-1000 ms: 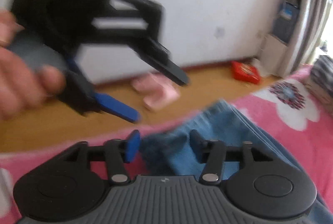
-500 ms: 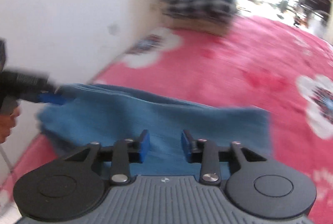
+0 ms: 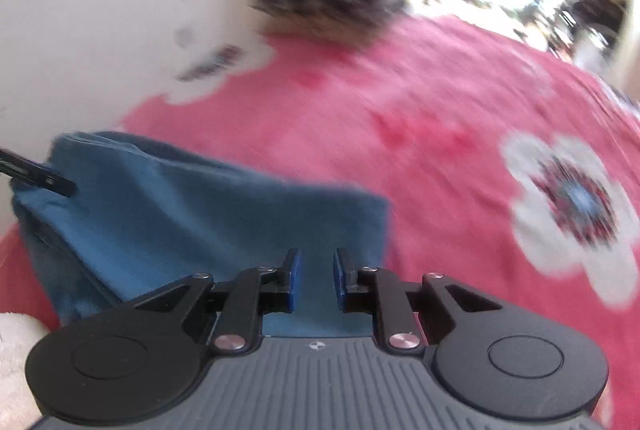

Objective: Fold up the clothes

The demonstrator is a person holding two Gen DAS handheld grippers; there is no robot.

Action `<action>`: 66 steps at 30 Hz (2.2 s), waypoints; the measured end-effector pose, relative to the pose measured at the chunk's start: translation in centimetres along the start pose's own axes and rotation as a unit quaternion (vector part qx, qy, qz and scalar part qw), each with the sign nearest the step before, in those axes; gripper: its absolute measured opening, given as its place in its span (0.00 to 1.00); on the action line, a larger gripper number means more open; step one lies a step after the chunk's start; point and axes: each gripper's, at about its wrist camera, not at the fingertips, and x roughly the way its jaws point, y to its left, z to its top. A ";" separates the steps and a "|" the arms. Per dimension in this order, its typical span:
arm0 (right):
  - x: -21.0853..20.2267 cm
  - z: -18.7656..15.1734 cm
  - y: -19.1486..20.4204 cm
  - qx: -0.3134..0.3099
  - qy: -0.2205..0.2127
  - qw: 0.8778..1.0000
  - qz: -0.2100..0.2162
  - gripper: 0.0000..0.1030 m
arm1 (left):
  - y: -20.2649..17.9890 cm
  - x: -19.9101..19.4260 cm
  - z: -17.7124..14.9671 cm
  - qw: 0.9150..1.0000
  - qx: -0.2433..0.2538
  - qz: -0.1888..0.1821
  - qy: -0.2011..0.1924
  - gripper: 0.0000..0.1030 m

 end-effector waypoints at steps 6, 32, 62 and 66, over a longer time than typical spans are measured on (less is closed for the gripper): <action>5.0 0.7 -6.7 0.138 0.009 0.989 -0.053 0.21 | -0.5 0.3 0.1 1.000 0.018 0.007 0.008 0.69; -0.4 -5.5 1.0 0.065 0.078 0.992 0.070 0.17 | -0.4 0.0 0.5 0.999 0.029 0.013 0.019 0.71; -1.7 -5.3 -11.9 0.342 0.041 0.937 0.054 0.51 | -2.3 -3.6 0.1 0.995 0.093 0.017 -0.037 0.71; 2.6 -6.7 -14.6 0.398 0.078 0.905 0.131 0.51 | -2.6 -1.5 -0.2 0.995 0.095 0.032 -0.009 0.71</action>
